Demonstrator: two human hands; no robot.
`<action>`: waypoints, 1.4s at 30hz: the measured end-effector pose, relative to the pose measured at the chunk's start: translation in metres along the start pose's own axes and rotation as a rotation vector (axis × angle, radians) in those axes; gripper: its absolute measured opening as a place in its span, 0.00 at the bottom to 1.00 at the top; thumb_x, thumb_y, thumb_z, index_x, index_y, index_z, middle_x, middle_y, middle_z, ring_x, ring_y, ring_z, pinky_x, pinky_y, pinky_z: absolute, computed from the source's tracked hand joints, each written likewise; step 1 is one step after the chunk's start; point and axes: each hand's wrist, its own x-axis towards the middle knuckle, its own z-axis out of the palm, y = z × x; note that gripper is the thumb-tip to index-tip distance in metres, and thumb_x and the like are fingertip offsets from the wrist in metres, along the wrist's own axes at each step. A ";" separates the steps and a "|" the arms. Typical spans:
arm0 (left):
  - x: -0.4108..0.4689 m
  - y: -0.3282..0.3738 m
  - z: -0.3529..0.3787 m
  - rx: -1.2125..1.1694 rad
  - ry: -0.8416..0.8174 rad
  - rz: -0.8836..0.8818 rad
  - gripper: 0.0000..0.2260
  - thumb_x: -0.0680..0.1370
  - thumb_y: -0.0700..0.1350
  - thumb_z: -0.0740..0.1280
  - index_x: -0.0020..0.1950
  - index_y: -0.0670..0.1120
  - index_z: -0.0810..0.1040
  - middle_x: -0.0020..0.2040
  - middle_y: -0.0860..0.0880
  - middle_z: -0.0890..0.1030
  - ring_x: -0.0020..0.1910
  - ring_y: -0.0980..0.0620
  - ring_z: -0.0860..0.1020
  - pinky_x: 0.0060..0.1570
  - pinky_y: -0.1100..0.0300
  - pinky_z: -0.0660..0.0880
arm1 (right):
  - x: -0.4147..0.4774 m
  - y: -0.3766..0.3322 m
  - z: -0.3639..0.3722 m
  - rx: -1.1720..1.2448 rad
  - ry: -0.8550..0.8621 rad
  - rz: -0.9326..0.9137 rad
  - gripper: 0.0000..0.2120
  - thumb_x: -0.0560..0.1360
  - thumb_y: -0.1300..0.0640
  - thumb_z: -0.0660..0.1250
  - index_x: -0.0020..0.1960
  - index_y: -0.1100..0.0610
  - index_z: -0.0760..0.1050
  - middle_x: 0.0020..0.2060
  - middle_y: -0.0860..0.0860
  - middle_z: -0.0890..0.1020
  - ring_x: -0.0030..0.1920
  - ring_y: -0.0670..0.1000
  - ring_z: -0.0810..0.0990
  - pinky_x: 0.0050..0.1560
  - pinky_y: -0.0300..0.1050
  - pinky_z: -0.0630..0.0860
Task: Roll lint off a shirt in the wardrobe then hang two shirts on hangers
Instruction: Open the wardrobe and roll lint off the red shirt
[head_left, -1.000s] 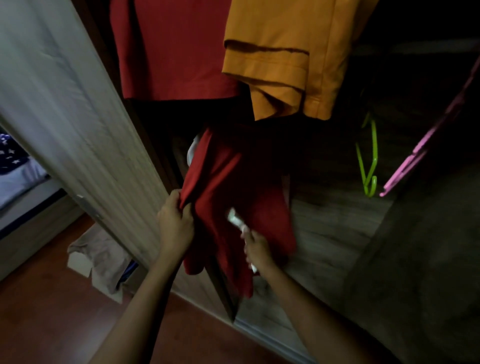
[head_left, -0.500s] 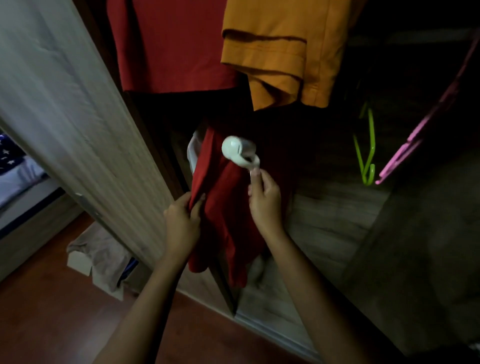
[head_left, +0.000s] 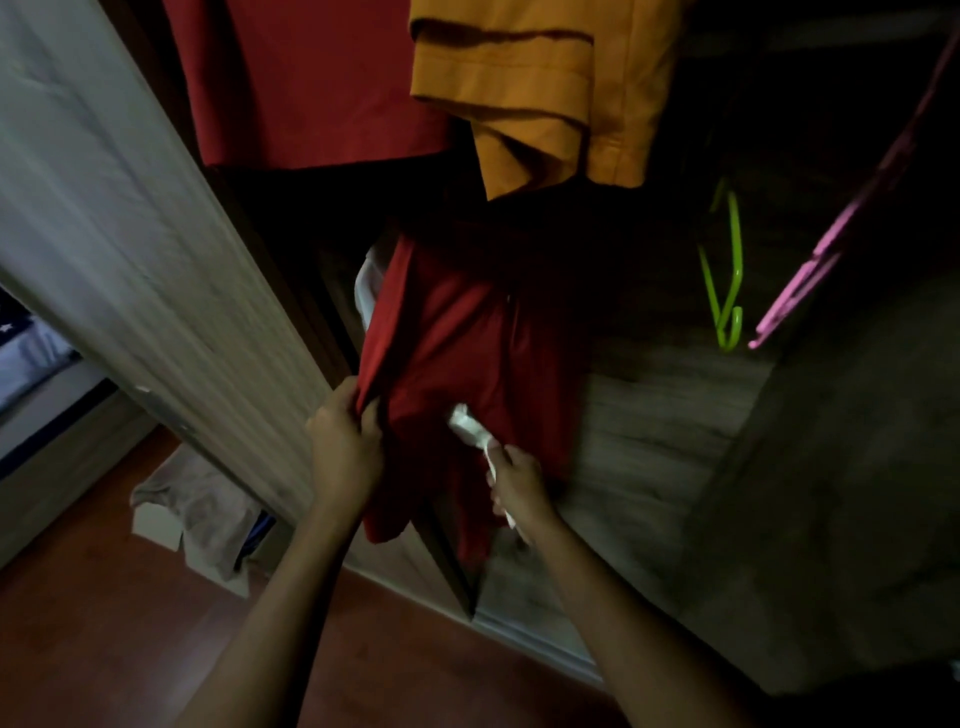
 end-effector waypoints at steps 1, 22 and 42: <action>-0.001 -0.001 0.000 -0.001 -0.004 0.002 0.06 0.78 0.33 0.62 0.45 0.38 0.78 0.34 0.42 0.77 0.29 0.56 0.71 0.31 0.70 0.66 | 0.007 -0.011 -0.004 0.047 0.024 -0.010 0.16 0.81 0.48 0.60 0.49 0.61 0.76 0.29 0.51 0.70 0.21 0.44 0.65 0.21 0.35 0.61; -0.005 0.006 -0.010 0.043 -0.004 0.019 0.07 0.78 0.33 0.61 0.49 0.40 0.79 0.36 0.46 0.76 0.31 0.58 0.71 0.32 0.73 0.64 | 0.059 -0.013 -0.018 0.074 0.074 0.074 0.17 0.82 0.44 0.54 0.48 0.56 0.74 0.28 0.50 0.70 0.23 0.47 0.67 0.23 0.36 0.63; -0.009 -0.001 -0.010 0.025 0.021 0.037 0.06 0.78 0.34 0.61 0.50 0.39 0.78 0.37 0.42 0.78 0.34 0.46 0.75 0.35 0.55 0.70 | 0.120 -0.048 -0.070 0.259 0.287 0.096 0.19 0.81 0.43 0.54 0.46 0.55 0.75 0.29 0.49 0.72 0.25 0.47 0.69 0.24 0.38 0.66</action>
